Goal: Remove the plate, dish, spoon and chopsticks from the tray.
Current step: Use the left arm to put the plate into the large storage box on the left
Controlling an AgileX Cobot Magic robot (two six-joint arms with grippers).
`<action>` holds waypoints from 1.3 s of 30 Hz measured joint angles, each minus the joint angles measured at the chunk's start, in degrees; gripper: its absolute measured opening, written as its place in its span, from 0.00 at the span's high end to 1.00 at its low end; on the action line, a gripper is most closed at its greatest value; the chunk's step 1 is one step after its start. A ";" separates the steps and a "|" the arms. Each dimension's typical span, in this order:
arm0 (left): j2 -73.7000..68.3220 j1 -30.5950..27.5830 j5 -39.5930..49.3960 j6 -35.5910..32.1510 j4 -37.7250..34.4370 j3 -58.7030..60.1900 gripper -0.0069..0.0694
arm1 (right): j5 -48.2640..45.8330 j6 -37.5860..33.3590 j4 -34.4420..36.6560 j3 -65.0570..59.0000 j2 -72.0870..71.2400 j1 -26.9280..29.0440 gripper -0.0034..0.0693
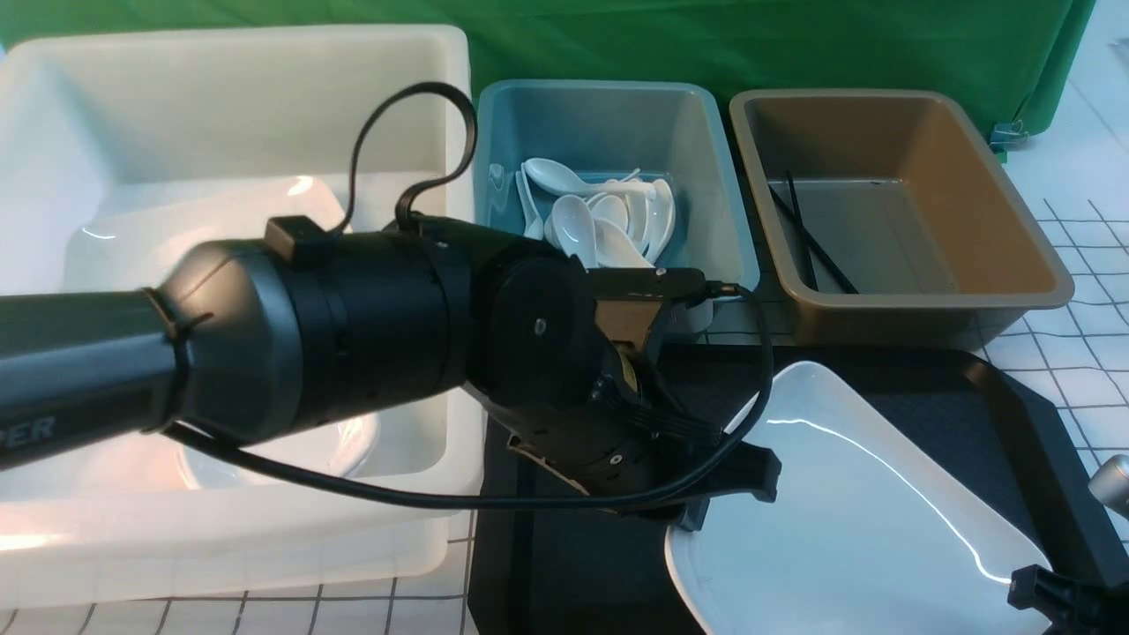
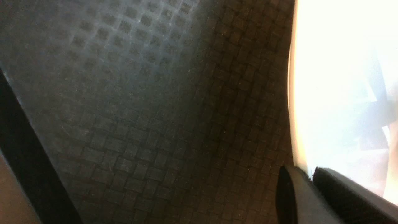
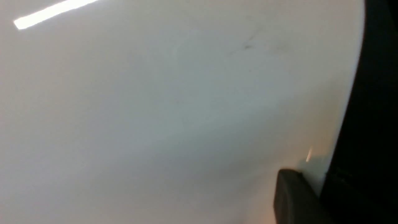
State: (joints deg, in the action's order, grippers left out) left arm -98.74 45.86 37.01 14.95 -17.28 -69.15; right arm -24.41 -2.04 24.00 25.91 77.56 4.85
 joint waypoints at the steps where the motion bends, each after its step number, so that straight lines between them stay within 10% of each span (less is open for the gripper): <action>1: -0.06 0.00 0.00 0.04 -0.15 0.00 0.88 | 0.16 -0.10 0.00 0.00 0.00 0.00 0.75; 13: -0.40 -0.35 -0.11 -9.12 -7.80 0.18 0.77 | 2.03 -0.80 -1.11 0.00 0.05 0.09 0.76; 22: -3.81 0.51 0.44 -14.21 -15.56 0.29 0.50 | 1.76 -3.37 1.23 0.00 0.24 0.09 0.82; 39: 1.19 0.05 -0.04 -13.43 -16.41 0.29 0.83 | -4.79 -8.02 0.08 1.85 -2.77 0.09 0.81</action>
State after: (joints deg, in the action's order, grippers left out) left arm -97.55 45.91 36.98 1.52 -33.70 -68.86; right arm -29.19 -10.06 24.09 27.77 74.79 4.94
